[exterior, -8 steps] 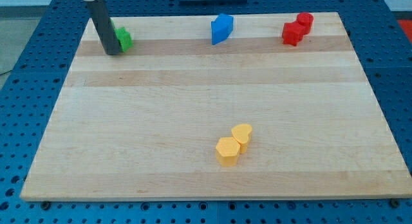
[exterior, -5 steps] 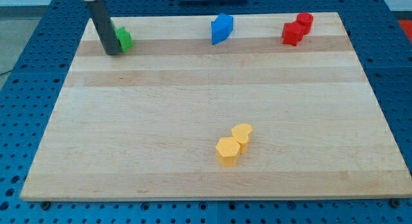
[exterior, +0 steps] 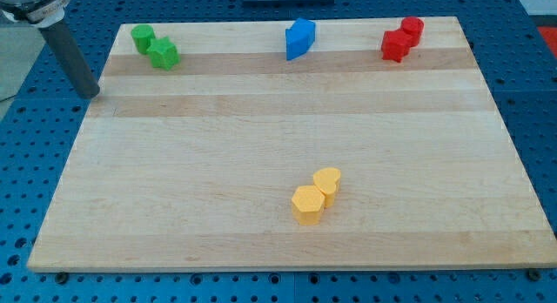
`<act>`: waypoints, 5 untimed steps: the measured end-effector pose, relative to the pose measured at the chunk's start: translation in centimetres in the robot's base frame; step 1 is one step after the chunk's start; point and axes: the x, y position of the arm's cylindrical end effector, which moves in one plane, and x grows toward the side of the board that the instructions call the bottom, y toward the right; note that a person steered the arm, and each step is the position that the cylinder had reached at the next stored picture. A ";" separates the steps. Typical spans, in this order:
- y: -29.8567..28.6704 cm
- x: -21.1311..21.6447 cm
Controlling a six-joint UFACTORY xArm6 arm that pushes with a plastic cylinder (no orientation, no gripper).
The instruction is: Move the green circle towards the top center
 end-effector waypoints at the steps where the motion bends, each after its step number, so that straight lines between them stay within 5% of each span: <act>1: 0.1 -4.8; 2: 0.1 -10.2; 5: 10.3 -10.9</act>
